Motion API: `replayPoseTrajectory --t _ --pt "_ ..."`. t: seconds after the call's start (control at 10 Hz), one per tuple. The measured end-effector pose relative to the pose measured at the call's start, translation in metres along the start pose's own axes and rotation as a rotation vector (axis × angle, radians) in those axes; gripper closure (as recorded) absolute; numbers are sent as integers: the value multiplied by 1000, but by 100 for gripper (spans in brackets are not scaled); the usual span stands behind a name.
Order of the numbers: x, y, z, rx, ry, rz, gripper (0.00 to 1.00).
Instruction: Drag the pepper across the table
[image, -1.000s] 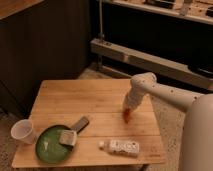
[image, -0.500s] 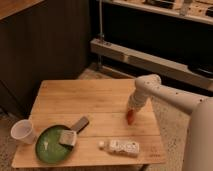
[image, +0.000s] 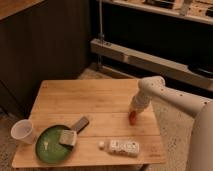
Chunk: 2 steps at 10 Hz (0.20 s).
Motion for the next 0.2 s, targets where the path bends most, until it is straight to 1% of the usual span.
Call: replayPoseTrajectory --t 0.2 --pt "0 -4 -1 -1 -1 10 100"
